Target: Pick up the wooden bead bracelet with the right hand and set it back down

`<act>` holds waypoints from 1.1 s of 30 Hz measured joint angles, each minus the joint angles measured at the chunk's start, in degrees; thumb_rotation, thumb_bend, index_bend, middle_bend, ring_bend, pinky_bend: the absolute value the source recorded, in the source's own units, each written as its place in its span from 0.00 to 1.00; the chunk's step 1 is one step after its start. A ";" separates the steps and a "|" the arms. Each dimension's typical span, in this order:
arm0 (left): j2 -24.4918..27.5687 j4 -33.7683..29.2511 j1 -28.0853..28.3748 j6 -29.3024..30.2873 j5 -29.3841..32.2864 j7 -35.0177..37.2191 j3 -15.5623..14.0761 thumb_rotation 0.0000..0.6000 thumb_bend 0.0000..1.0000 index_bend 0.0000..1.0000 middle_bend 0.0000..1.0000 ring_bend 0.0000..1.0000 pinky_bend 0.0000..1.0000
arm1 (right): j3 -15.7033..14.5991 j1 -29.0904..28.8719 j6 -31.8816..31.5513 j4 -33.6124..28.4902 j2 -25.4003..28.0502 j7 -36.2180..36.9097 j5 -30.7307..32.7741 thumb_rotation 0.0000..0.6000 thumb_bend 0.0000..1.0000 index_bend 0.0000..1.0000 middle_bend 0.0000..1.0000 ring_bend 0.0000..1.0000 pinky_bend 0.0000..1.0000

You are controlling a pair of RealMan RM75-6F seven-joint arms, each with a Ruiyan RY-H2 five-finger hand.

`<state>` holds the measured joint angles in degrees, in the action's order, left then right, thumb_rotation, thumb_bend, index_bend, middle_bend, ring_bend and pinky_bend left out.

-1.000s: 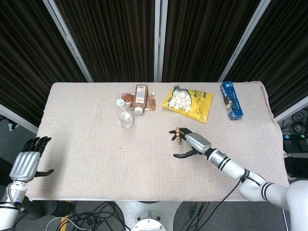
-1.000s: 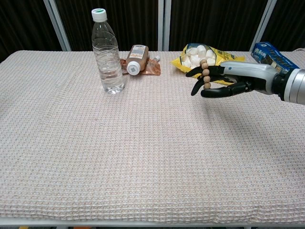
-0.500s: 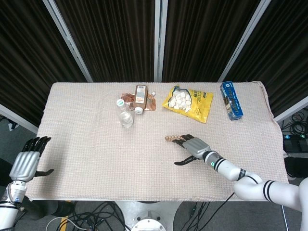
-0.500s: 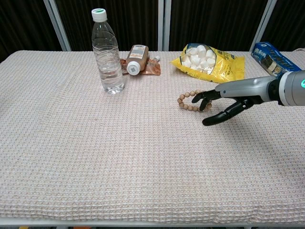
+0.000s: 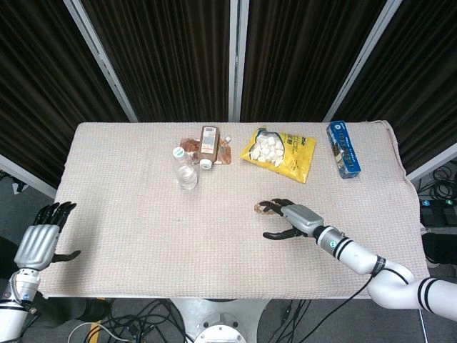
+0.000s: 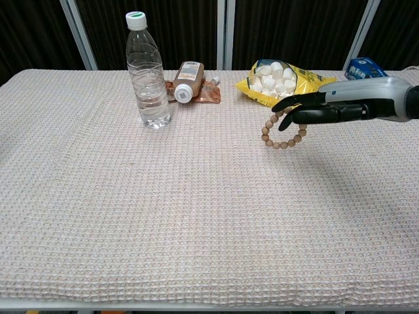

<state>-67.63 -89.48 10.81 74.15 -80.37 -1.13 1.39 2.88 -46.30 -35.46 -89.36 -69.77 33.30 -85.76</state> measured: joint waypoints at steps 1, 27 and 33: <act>0.02 -0.07 -0.03 0.02 0.01 0.01 -0.01 1.00 0.00 0.09 0.05 0.00 0.00 | -0.35 0.19 -0.81 -0.14 0.55 2.57 -1.51 0.16 0.00 0.00 0.00 0.00 0.00; -0.33 -0.47 -1.13 3.17 -1.21 -0.48 0.19 1.00 0.00 0.09 0.05 0.00 0.00 | -1.76 8.01 -21.59 4.13 -1.80 23.12 -6.67 0.40 0.02 0.00 0.01 0.13 0.25; -1.58 0.67 -1.48 5.27 -1.66 -2.11 0.87 1.00 0.00 0.09 0.05 0.00 0.00 | -0.94 12.25 -28.30 4.47 -2.98 8.41 -4.40 0.98 0.15 0.00 0.08 0.00 0.10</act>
<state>-69.21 -88.81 9.33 79.41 -82.03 -3.23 2.25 1.93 -34.05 -63.77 -84.89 -72.75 41.70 -90.16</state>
